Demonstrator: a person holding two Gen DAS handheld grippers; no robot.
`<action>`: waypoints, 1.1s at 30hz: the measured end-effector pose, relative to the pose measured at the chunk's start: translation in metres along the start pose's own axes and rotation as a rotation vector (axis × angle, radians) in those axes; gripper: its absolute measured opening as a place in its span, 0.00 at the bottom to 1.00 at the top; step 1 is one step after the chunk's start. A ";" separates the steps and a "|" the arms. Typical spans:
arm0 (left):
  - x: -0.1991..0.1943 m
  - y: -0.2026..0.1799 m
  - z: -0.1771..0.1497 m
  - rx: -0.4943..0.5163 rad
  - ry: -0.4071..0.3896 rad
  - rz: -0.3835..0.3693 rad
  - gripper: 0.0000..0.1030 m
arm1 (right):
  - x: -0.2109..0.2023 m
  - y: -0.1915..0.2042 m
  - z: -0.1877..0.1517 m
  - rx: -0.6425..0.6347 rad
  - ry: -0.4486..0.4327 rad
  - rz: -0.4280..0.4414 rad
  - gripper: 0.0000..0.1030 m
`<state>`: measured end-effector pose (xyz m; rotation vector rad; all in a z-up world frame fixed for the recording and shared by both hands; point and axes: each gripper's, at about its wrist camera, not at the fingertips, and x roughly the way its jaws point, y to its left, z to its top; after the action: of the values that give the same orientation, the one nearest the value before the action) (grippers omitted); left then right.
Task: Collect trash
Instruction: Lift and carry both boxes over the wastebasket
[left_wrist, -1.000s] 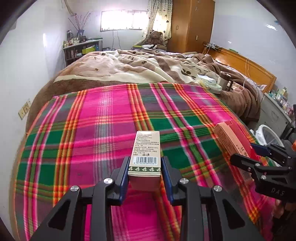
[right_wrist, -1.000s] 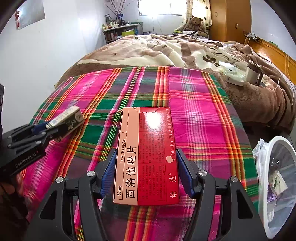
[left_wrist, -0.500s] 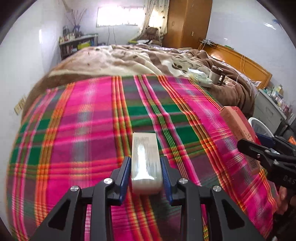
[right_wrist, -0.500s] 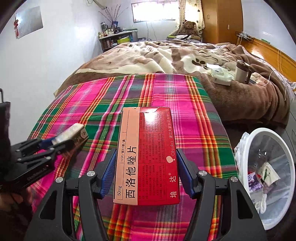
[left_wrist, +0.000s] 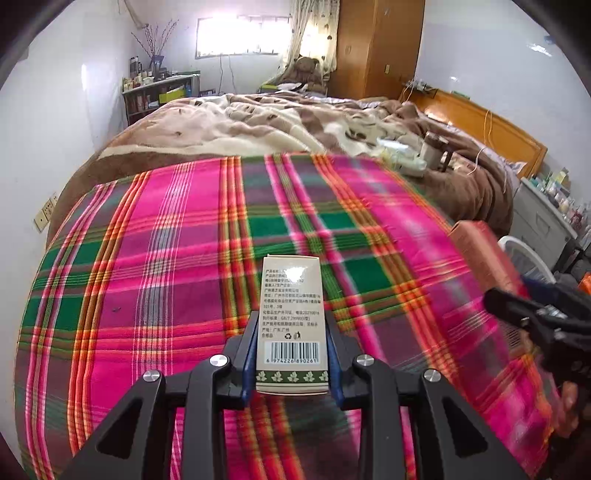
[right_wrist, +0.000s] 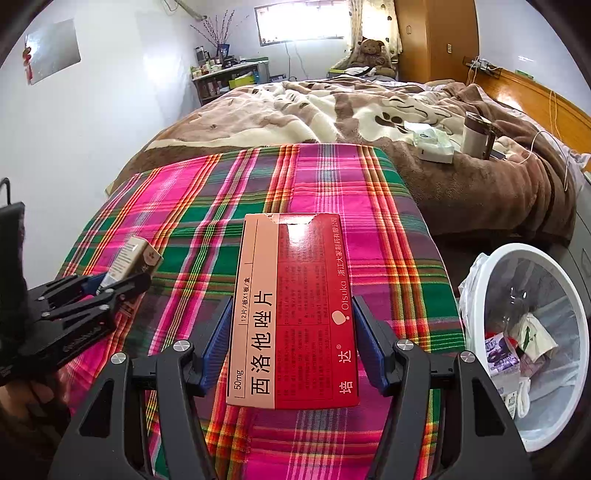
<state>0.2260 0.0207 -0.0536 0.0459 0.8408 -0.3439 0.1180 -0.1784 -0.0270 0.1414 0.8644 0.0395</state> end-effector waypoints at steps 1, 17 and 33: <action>-0.004 -0.002 0.000 0.000 -0.006 -0.001 0.30 | -0.002 -0.001 0.000 0.003 -0.003 0.002 0.61; -0.062 -0.086 -0.004 0.021 -0.093 -0.125 0.30 | -0.057 -0.051 -0.013 0.053 -0.077 -0.035 0.61; -0.082 -0.206 -0.004 0.130 -0.143 -0.238 0.31 | -0.097 -0.119 -0.024 0.113 -0.131 -0.113 0.61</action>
<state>0.1076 -0.1499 0.0241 0.0414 0.6823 -0.6184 0.0340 -0.3029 0.0146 0.1983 0.7430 -0.1228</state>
